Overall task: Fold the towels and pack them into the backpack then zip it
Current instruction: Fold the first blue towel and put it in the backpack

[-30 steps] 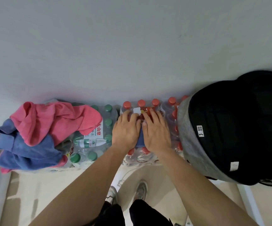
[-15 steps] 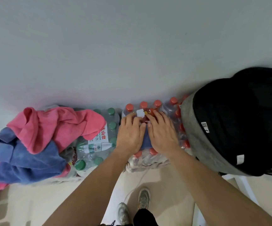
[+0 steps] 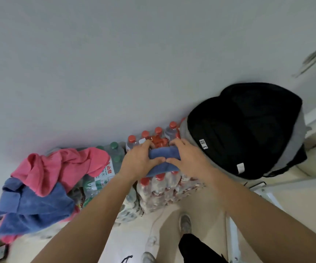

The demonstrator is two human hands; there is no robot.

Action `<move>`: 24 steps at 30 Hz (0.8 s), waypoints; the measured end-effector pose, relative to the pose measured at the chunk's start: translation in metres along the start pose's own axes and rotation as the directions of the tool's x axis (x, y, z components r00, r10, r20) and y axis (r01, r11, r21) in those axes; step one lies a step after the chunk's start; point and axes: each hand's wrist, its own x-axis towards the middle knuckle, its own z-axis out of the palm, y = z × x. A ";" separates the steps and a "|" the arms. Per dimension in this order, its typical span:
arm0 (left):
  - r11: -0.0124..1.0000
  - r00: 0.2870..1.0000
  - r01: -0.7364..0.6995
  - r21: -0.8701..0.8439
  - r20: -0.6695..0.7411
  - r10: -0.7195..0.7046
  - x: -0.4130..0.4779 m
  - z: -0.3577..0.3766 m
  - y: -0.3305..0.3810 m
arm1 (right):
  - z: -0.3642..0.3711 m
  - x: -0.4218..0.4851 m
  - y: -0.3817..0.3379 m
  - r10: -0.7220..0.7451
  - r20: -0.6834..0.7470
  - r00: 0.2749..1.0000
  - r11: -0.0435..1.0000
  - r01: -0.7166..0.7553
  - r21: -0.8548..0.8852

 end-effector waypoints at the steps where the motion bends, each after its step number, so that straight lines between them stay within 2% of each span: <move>1: 0.997 1.000 0.015 -0.072 0.001 -0.015 0.008 -0.004 0.013 | -0.017 -0.001 0.010 0.030 -0.009 0.999 0.997 -0.029 0.078; 6: 0.945 1.000 0.023 -0.326 -0.001 -0.025 0.060 -0.002 0.091 | -0.078 0.001 0.077 0.286 -0.131 0.949 0.897 -0.217 0.386; 9: 0.912 0.999 -0.025 -0.409 0.010 0.032 0.094 0.011 0.131 | -0.093 0.011 0.123 0.355 -0.198 0.913 0.887 -0.263 0.380; 11: 0.913 0.997 -0.064 -0.402 0.018 0.077 0.114 0.024 0.148 | -0.097 0.021 0.148 0.369 -0.203 0.907 0.900 -0.294 0.322; 13: 0.946 0.996 -0.054 -0.318 0.049 0.074 0.131 0.041 0.161 | -0.097 0.033 0.164 0.373 -0.169 0.912 0.919 -0.338 0.201; 18: 0.976 0.989 0.133 -0.175 0.085 -0.120 0.152 0.086 0.180 | -0.090 0.053 0.183 0.369 -0.132 0.920 0.910 -0.387 -0.153; 21: 0.979 0.982 0.185 -0.083 0.063 -0.180 0.156 0.099 0.185 | -0.081 0.047 0.189 0.198 -0.283 0.939 0.888 -0.293 -0.353; 23: 0.985 0.984 0.171 0.002 0.042 -0.171 0.157 0.102 0.188 | -0.075 0.040 0.190 0.086 -0.329 0.940 0.892 -0.220 -0.395; 24: 0.987 0.987 0.152 0.052 0.035 -0.154 0.157 0.101 0.189 | -0.072 0.037 0.190 0.094 -0.317 0.944 0.904 -0.214 -0.370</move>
